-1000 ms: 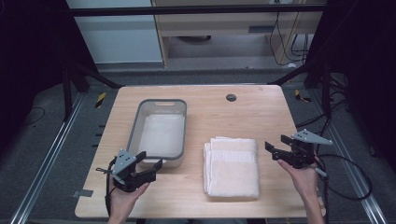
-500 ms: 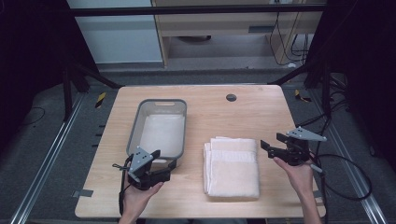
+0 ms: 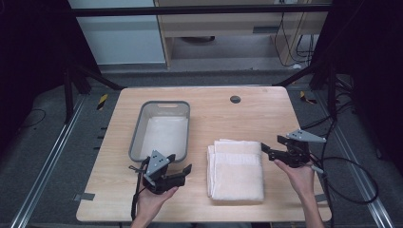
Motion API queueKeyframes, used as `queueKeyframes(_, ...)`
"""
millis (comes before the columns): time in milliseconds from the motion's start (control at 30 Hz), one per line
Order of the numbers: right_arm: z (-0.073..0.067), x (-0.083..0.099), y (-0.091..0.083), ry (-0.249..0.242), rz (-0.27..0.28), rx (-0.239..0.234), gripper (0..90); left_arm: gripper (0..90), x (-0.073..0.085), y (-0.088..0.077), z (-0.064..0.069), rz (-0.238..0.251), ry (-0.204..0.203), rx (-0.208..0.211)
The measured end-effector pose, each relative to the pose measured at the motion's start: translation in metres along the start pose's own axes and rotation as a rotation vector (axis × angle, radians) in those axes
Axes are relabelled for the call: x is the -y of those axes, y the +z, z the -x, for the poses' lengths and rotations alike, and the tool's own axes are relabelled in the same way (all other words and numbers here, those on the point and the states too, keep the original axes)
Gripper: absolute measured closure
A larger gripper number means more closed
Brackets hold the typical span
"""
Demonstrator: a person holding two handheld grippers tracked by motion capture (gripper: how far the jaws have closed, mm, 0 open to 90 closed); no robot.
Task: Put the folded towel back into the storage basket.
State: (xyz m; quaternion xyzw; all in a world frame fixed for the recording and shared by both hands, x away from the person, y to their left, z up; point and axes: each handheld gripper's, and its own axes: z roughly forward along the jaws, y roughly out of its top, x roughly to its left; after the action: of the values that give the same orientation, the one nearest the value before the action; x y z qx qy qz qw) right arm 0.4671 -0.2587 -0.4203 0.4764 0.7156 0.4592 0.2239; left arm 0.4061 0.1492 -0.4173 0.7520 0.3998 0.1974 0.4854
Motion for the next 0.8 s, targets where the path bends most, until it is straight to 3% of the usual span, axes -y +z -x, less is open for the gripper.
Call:
queueKeyframes(467, -0.003, 0.005, 0.012, -0.009, -0.013, -0.015, 23.0, 29.7, 0.003, 0.021, 0.019, -0.035, 0.016, 0.03)
queueKeyframes(800, -0.008, 0.01, 0.02, -0.025, -0.039, -0.018, 22.9, 29.2, 0.011, 0.04, 0.036, -0.084, 0.053, 0.049)
